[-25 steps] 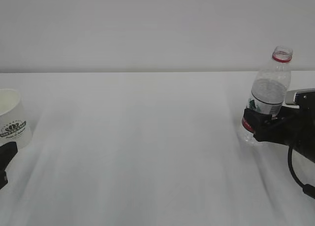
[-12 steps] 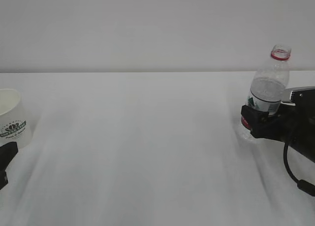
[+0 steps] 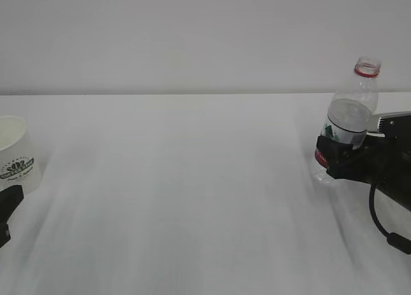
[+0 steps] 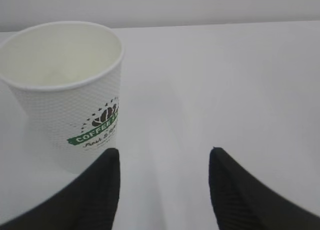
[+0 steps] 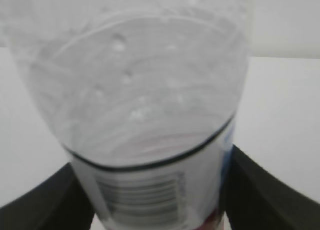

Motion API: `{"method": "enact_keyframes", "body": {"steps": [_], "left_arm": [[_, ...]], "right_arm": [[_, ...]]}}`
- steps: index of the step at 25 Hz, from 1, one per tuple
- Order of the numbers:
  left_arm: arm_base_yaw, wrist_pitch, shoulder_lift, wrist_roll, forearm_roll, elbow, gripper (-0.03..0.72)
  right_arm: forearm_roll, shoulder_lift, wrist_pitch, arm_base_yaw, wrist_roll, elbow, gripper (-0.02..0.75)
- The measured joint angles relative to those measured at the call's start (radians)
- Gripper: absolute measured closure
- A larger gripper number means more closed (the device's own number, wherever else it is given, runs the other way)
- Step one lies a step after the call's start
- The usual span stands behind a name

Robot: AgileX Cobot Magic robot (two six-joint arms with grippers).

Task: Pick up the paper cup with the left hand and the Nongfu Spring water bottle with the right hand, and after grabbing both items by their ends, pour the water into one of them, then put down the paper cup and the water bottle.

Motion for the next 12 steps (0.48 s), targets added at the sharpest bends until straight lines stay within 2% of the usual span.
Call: {"method": "enact_keyframes", "body": {"steps": [6,12], "left_arm": [[0.000,0.000,0.000,0.000,0.000,0.000,0.272],[0.000,0.000,0.000,0.000,0.000,0.000,0.272]], "right_arm": [[-0.004,0.000,0.000,0.000,0.000,0.000,0.265],[-0.005,0.000,0.000,0.000,0.000,0.000,0.272]]}}
